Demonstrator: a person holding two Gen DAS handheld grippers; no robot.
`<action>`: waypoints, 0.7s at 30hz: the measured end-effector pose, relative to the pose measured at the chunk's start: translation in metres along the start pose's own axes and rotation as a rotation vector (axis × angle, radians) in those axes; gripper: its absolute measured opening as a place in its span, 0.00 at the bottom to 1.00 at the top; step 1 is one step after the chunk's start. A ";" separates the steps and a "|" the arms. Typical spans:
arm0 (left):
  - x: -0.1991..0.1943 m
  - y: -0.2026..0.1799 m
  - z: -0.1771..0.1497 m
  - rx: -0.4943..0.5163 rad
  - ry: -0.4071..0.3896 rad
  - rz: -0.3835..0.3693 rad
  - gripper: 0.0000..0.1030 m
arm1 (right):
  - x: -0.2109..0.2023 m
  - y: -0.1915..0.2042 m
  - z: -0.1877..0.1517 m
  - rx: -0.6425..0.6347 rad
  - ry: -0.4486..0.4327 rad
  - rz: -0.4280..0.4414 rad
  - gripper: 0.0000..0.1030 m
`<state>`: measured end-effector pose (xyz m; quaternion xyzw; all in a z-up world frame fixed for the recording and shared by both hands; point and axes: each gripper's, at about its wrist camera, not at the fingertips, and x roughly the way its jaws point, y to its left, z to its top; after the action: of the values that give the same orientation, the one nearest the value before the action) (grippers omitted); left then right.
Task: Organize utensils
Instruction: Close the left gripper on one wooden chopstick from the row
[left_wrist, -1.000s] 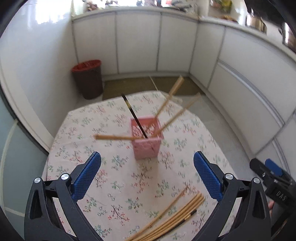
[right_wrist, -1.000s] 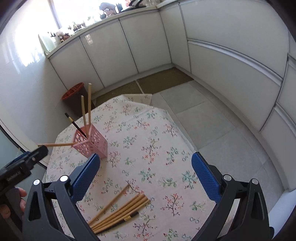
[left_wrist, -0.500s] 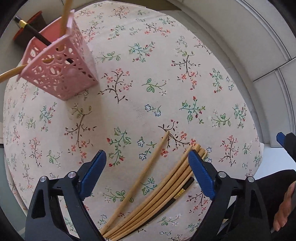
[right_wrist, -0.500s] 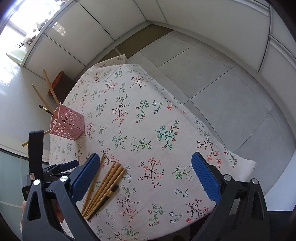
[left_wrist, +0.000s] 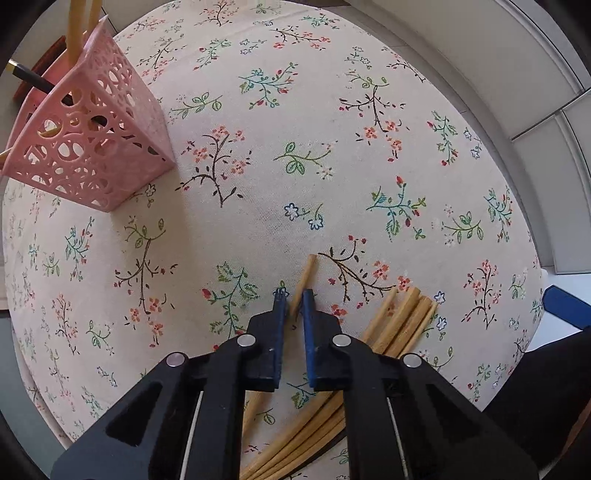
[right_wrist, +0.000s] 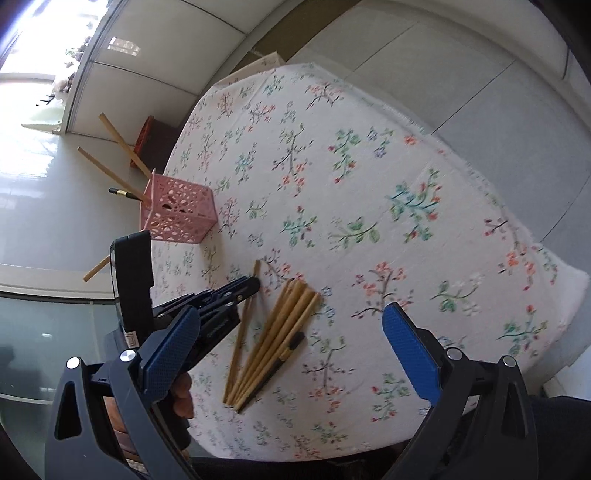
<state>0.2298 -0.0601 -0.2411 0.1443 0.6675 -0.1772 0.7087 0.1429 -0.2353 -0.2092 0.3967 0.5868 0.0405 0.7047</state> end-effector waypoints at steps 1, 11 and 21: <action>-0.001 0.003 -0.002 -0.003 -0.014 0.026 0.08 | 0.006 0.005 -0.001 0.001 0.017 0.009 0.94; -0.039 0.061 -0.035 -0.086 -0.146 0.018 0.06 | 0.064 0.029 0.005 0.122 0.137 0.205 0.87; -0.053 0.084 -0.058 -0.132 -0.190 -0.010 0.06 | 0.098 0.030 0.008 0.137 0.175 0.083 0.79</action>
<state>0.2129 0.0443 -0.1944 0.0766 0.6083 -0.1494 0.7758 0.1922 -0.1679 -0.2684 0.4629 0.6306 0.0638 0.6196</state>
